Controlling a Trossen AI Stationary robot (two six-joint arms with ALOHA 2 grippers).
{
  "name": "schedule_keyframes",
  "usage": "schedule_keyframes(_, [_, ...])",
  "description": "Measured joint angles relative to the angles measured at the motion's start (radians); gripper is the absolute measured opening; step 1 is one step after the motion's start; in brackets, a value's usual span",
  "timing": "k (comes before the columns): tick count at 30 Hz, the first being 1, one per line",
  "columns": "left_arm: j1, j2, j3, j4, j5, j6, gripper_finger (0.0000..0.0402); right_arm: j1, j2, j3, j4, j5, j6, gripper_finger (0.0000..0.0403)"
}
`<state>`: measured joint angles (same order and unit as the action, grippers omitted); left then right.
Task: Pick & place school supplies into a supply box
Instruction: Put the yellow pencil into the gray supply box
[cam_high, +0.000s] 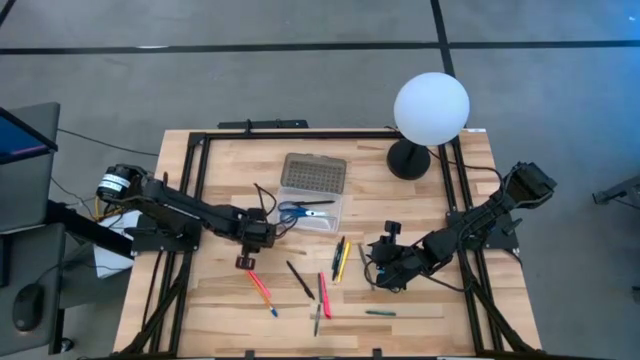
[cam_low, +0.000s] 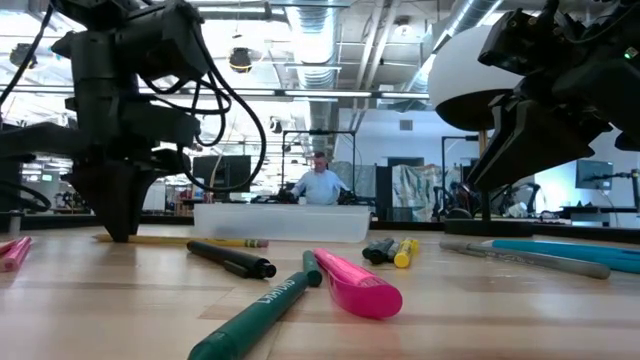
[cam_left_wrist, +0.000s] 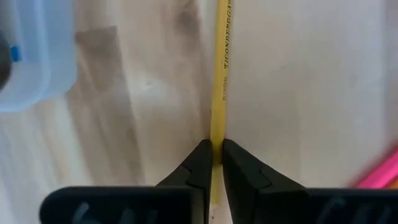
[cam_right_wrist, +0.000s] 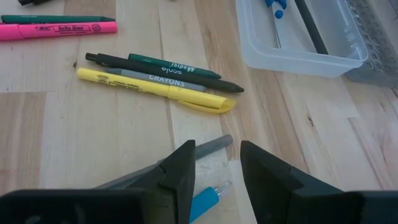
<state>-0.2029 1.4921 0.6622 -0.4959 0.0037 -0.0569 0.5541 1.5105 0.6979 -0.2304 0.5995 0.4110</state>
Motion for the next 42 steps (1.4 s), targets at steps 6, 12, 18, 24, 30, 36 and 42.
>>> schedule_keyframes(6, [-0.024, 0.001, 0.001, 0.034, 0.05, -0.04, 0.0027, 0.0, 0.0, 0.0, 0.0, 0.0, 0.0, 0.012])
schedule_keyframes(12, [-0.05, 0.005, -0.001, 0.115, 0.046, -0.071, 0.0078, 0.0, 0.0, 0.0, 0.0, 0.0, 0.0, 0.012])
schedule_keyframes(18, [-0.059, 0.004, -0.001, 0.12, -0.023, -0.111, 0.0132, 0.0, 0.0, 0.0, 0.001, 0.0, 0.0, 0.012])
schedule_keyframes(24, [-0.058, 0.003, -0.001, 0.109, -0.089, -0.115, 0.0158, 0.0, 0.0, 0.0, 0.007, 0.0, 0.0, 0.012])
schedule_keyframes(30, [-0.064, 0.003, -0.001, 0.119, 0.012, -0.116, 0.0152, 0.0, 0.0, 0.0, 0.007, 0.0, 0.0, 0.012])
schedule_keyframes(36, [-0.109, 0.061, 0.005, 0.18, 0.069, -0.121, 0.0127, 0.0, 0.0, 0.0, 0.008, 0.0, 0.0, 0.012])
schedule_keyframes(42, [-0.122, 0.098, 0.011, 0.187, 0.015, -0.139, 0.011, 0.0, 0.0, 0.0, 0.013, 0.001, 0.0, 0.012])
